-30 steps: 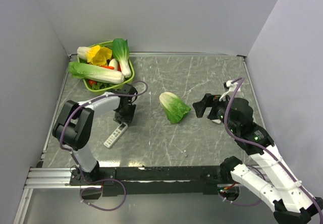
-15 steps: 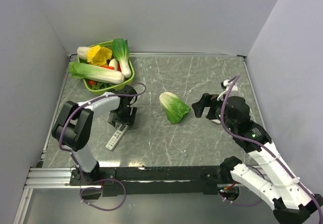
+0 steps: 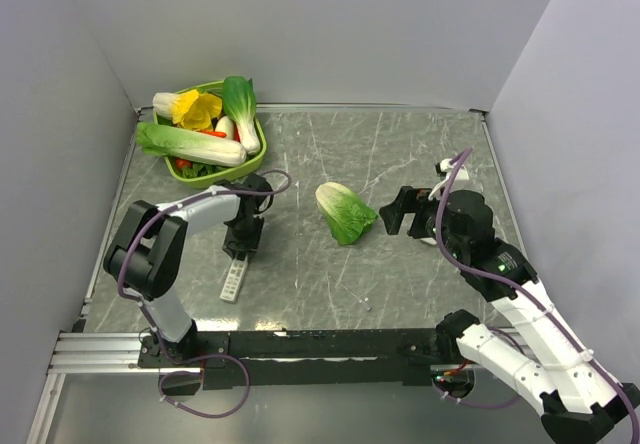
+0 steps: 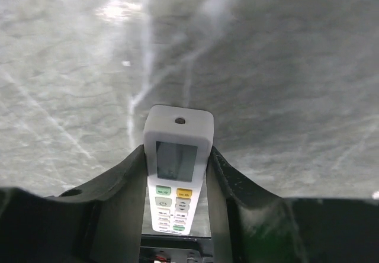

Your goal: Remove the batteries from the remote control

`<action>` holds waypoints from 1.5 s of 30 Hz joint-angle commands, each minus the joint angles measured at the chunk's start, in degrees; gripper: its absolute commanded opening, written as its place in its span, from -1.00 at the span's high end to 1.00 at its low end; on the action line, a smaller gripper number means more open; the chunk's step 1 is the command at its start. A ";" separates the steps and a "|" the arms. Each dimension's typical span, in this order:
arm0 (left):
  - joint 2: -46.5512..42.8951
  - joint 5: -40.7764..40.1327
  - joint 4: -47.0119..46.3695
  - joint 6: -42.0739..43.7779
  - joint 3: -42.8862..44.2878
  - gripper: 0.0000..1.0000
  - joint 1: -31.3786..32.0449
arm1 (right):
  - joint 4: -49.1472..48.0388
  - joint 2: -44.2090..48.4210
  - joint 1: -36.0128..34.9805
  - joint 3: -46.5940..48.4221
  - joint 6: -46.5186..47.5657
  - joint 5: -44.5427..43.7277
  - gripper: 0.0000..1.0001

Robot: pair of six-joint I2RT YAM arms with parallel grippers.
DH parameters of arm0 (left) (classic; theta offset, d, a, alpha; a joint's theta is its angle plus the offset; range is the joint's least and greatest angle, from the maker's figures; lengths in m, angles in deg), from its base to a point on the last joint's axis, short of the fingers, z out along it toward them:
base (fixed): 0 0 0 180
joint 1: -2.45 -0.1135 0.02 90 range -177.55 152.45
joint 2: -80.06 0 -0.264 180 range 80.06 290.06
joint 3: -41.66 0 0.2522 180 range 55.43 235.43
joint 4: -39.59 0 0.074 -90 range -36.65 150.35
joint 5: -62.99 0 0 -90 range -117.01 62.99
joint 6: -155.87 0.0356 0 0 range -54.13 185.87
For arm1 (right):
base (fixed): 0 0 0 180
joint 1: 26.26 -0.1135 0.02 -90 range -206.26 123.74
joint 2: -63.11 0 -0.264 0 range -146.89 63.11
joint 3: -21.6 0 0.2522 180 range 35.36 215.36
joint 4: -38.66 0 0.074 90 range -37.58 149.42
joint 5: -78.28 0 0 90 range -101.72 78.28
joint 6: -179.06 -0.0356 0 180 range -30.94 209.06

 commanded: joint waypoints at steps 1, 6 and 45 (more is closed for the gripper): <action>0.45 6.41 -6.01 -0.10 -1.17 0.78 1.91 | -2.74 2.30 -0.28 -0.13 3.37 8.67 -1.00; -12.71 17.99 -15.22 -2.20 -0.64 0.98 1.21 | -19.81 4.41 -0.37 -7.07 1.82 31.80 -0.97; -39.72 50.46 -93.60 -37.10 -31.14 -0.15 -4.24 | -57.95 -23.27 -13.37 -12.80 -4.70 39.24 1.00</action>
